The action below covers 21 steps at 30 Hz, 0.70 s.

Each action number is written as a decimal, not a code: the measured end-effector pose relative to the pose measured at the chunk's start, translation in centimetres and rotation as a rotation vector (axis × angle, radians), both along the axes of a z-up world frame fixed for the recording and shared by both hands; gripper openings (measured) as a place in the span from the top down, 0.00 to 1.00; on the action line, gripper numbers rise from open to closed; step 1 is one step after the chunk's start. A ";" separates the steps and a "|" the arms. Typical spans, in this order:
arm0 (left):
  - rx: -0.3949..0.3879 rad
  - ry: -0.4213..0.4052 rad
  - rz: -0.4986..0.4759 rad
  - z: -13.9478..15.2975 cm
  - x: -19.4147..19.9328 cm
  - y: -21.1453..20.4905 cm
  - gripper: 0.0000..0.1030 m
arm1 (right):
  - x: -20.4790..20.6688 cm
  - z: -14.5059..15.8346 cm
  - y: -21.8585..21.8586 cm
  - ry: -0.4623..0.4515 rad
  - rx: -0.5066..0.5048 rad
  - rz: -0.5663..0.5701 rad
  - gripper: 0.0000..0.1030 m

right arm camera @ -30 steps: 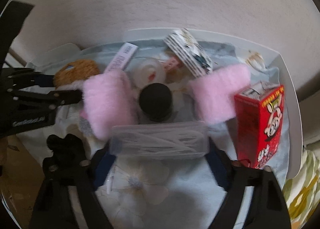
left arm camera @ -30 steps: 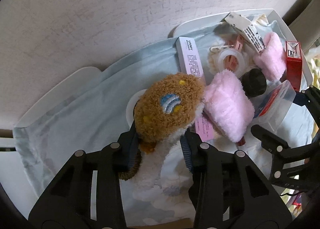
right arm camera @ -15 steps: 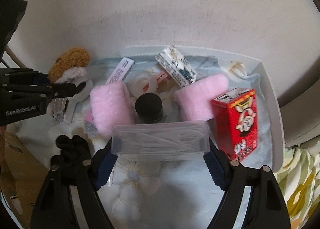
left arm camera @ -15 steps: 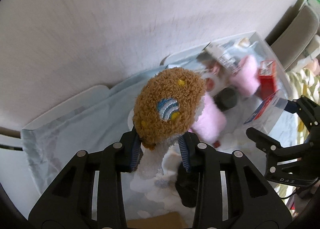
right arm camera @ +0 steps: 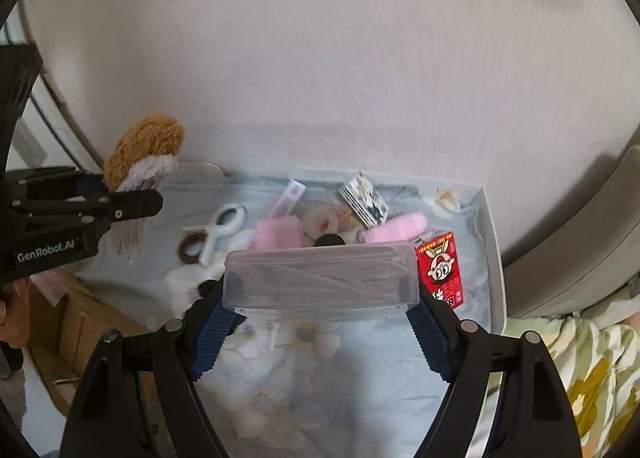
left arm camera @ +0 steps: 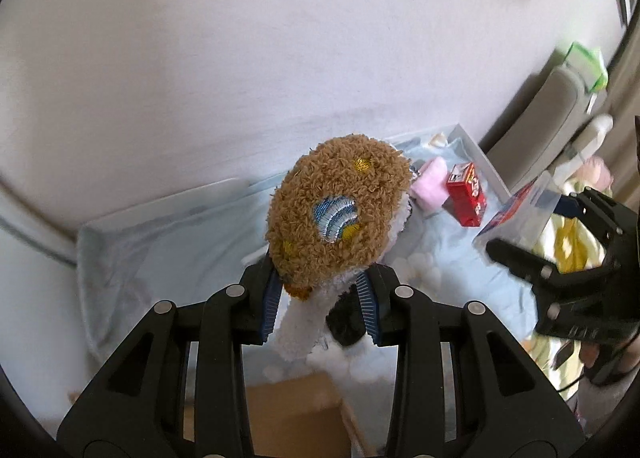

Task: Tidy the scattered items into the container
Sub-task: 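Carry plush and clear case into the cardboard box and open both tools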

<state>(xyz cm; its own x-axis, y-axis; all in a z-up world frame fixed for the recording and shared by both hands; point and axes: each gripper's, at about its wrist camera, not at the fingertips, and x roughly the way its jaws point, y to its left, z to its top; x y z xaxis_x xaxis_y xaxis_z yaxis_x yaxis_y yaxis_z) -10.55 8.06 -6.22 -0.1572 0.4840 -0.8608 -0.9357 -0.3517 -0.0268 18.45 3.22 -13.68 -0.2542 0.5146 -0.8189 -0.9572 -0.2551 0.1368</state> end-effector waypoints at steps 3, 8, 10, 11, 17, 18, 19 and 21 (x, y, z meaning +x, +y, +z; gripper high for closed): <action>0.031 -0.004 0.039 2.0 -0.9 -4.2 0.70 | -0.5 2.3 -1.2 0.005 0.032 0.015 0.24; 0.059 0.023 0.153 4.5 -3.2 -11.7 0.70 | -2.2 5.8 -3.0 0.009 0.078 0.019 0.24; 0.056 0.028 0.209 5.0 -4.2 -14.6 0.70 | -3.6 6.7 -3.6 0.010 0.093 0.053 0.24; 0.054 0.029 0.225 5.0 -4.5 -15.6 0.70 | -4.4 7.0 -3.9 0.015 0.098 0.075 0.24; 0.023 0.019 0.345 3.1 -5.7 -21.4 0.70 | -10.5 6.9 -5.6 0.040 0.083 0.247 0.24; 0.015 0.003 0.365 2.6 -6.1 -22.4 0.70 | -11.6 6.5 -5.9 0.042 0.078 0.281 0.24; 0.002 -0.012 0.384 2.1 -6.6 -23.4 0.70 | -13.3 5.9 -6.3 0.041 0.066 0.332 0.24; -0.023 -0.038 0.414 -0.4 -6.3 -24.0 0.70 | -15.6 4.7 -6.7 0.039 0.042 0.398 0.24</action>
<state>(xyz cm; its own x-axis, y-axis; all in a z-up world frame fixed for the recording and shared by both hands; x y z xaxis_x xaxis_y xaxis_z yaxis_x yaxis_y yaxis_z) -16.83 -15.99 -6.61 -0.3020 0.3675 -0.8797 -0.7138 -0.6988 -0.0469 2.83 -3.49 -8.99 -0.4706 0.4027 -0.7851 -0.7769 -0.6109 0.1523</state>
